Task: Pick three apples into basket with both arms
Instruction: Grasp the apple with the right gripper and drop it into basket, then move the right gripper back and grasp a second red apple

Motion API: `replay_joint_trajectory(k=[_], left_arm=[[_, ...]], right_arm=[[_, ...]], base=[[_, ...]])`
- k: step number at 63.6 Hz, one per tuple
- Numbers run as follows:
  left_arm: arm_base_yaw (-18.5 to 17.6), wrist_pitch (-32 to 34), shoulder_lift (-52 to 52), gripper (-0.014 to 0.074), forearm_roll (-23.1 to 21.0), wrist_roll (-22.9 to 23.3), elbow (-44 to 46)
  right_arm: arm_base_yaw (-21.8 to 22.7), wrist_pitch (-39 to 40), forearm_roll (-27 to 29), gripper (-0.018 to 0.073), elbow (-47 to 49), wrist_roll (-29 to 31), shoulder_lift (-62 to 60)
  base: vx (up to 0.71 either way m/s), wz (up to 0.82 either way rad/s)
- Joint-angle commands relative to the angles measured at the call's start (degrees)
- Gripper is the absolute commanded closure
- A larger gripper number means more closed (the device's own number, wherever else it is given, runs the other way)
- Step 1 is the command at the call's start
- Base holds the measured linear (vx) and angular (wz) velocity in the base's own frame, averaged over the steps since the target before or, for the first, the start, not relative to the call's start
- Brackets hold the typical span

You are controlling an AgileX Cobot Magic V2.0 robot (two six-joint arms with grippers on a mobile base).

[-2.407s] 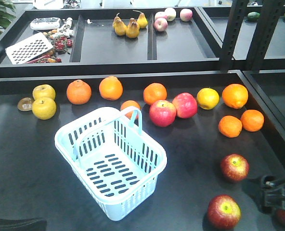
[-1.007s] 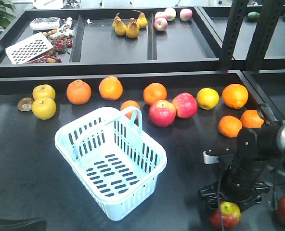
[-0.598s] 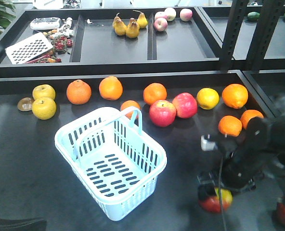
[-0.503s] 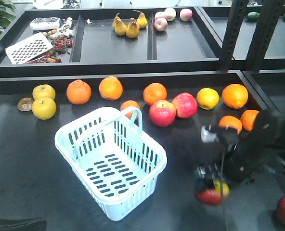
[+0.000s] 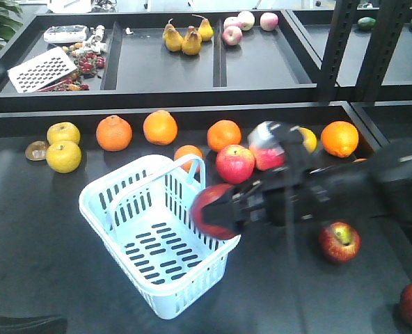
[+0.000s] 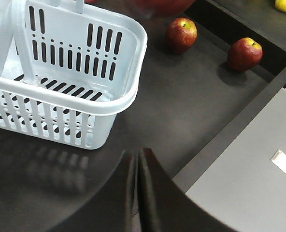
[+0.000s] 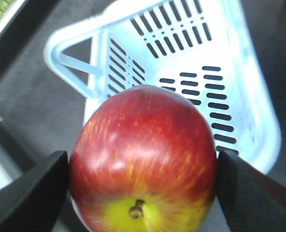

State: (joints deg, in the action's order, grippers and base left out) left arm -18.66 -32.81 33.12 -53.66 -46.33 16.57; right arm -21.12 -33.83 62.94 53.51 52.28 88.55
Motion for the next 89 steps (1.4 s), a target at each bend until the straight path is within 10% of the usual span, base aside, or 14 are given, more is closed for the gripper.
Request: replay_joint_trajectory(k=[1,32,46,65,78,89], left_arm=[[-0.1,1.5,0.1,0.0603,-2.0,-0.2,1.5],[-0.1,1.5,0.1,0.0603,-2.0,-0.2,1.5],[-0.1,1.6,0.1,0.0603,-1.9,-0.2,1.5],[-0.1,1.6,0.1,0.0603,-1.8,-0.2,1.5],[-0.1,1.6,0.1,0.0603,-1.8,-0.2,1.5],[-0.1,1.6,0.1,0.0603,-1.9,-0.2,1.5]], right_arm=[[-2.4,5.3,3.7,0.0528,3.2,2.2,2.3],[-2.4,0.1,2.5,-0.0153,12.2,1.7,11.6],[-2.2,-1.5,1.1,-0.0048,12.2,0.3,10.9],[5.4,-9.9,-28.0,0.0578,12.2,-21.0,1.6],[13.6,-11.0,-44.5,0.0565,12.0,-34.3,-2.0],[21.7,-9.2,-48.1,0.0466,12.0,-36.6,0.6]], base=[[0.0,0.0],[0.0,0.0],[0.0,0.0],[0.0,0.0],[0.0,0.0],[0.0,0.0]])
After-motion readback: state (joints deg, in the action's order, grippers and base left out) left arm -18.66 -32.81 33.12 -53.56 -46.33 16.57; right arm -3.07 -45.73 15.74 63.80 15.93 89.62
